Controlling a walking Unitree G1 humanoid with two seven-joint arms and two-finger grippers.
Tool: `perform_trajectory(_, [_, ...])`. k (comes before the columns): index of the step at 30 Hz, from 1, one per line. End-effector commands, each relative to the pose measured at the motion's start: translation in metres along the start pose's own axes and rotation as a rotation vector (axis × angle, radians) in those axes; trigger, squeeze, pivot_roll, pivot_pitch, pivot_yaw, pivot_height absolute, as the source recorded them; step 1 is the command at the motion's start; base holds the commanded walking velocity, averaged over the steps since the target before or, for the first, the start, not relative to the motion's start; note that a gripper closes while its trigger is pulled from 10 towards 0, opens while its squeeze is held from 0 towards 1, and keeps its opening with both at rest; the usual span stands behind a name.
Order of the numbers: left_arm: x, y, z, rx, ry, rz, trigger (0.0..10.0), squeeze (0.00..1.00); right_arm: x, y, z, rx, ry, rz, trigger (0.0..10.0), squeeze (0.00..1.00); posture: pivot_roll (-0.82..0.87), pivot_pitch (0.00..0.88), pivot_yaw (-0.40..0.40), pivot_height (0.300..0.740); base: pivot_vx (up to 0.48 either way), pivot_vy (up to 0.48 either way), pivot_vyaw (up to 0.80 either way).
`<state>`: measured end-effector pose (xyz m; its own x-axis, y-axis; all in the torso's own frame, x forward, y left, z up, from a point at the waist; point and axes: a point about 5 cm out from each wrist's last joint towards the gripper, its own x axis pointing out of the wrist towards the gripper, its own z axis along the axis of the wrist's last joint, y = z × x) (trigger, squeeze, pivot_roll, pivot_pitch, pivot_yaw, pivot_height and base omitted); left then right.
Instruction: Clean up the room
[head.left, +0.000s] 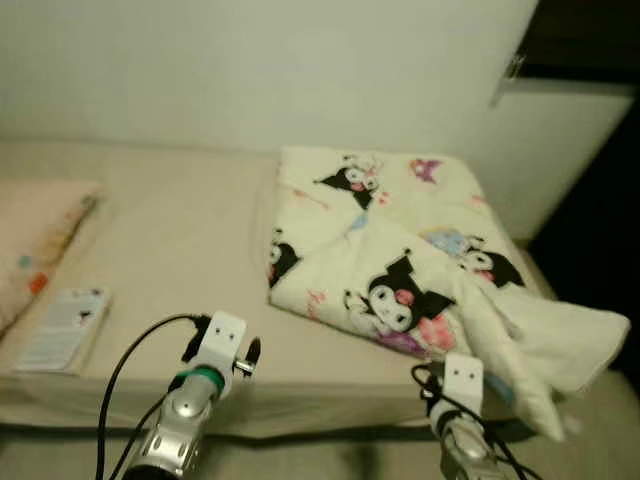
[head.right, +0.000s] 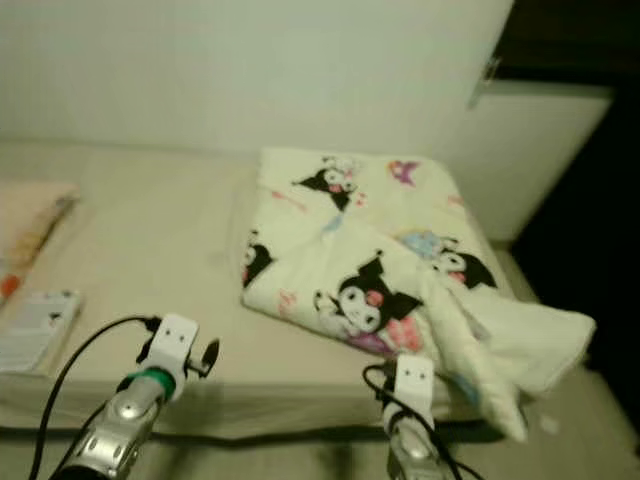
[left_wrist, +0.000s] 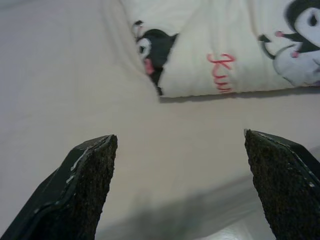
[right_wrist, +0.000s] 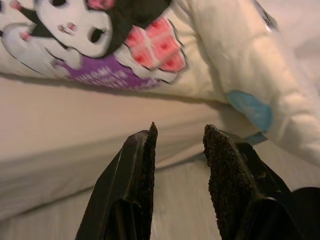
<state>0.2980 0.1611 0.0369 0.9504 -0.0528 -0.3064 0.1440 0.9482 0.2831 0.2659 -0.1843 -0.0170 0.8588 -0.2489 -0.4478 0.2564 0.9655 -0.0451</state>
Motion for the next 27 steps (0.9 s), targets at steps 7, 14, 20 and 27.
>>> perform_trajectory(7, [-0.0015,-0.0026,-0.0053,-0.002,0.023,-0.003,10.0,0.0,-0.0016,0.0022,-0.0054,-0.003,0.023,0.004,10.0,0.0,0.15,0.0,-0.016,0.74,0.0,-0.335,0.0])
perform_trajectory(14, [-0.0029,-0.0025,-0.0064,-0.001,0.025,-0.004,10.0,0.0,-0.0021,0.0027,-0.0064,-0.002,0.026,0.003,10.0,0.0,0.15,0.0,-0.013,0.74,0.0,-0.333,0.0])
perform_trajectory(20, [-0.0028,-0.0027,-0.0064,-0.041,0.032,-0.003,10.0,0.0,-0.0026,0.0031,-0.0074,0.0,0.028,0.003,10.0,0.0,0.16,0.0,-0.011,0.74,0.0,-0.221,0.0])
perform_trajectory(27, [-0.0033,-0.0032,-0.0061,-0.09,0.039,-0.008,10.0,0.0,-0.0034,0.0037,-0.0088,0.004,0.031,0.0,10.0,0.0,0.15,0.0,-0.005,0.74,0.0,0.48,0.0])
